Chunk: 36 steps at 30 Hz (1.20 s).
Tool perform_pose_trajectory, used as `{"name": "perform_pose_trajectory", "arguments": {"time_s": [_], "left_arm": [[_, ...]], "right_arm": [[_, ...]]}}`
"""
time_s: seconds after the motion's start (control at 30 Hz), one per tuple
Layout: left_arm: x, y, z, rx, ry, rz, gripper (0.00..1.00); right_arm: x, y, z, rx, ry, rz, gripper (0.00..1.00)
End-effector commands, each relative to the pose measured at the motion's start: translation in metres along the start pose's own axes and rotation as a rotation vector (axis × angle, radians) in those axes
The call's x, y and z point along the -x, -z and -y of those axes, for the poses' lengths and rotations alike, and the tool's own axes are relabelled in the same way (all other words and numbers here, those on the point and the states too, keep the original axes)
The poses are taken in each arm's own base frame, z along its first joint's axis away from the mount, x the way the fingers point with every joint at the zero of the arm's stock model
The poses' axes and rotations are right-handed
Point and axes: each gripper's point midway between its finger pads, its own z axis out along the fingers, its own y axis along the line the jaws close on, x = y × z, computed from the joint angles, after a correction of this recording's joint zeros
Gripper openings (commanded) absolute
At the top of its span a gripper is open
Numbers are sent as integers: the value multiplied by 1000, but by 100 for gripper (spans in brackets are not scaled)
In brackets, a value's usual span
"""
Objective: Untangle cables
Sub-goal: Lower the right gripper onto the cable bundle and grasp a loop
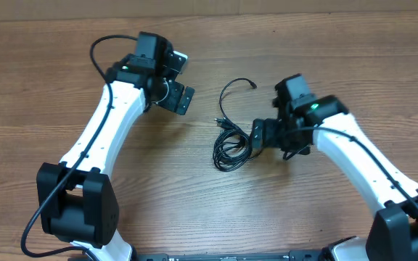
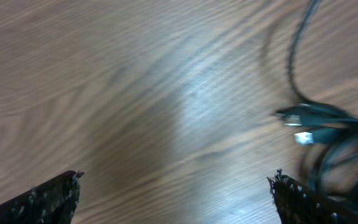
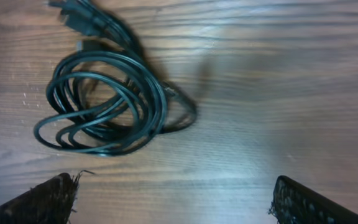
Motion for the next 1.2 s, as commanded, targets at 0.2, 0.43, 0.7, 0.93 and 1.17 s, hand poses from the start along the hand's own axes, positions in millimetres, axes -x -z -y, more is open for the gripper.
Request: {"name": "perform_pose_trajectory", "arguments": {"time_s": [0.2,0.43,0.7,0.93,1.17], "left_arm": [[-9,16,71,-429,-62,4,100],[-24,18,75,-447,-40,-63,99],[-28,19,80,-463,-29,-82,100],[-27,21,83,-482,-24,-77,100],[-27,21,82,-481,-24,-77,100]], "right_arm": [[-20,-48,17,-58,115,29,100],[-4,-58,18,-55,126,124,22],[13,-56,12,-39,136,197,4],[14,-56,12,-39,137,203,80],[19,-57,9,-30,140,224,83]]}}
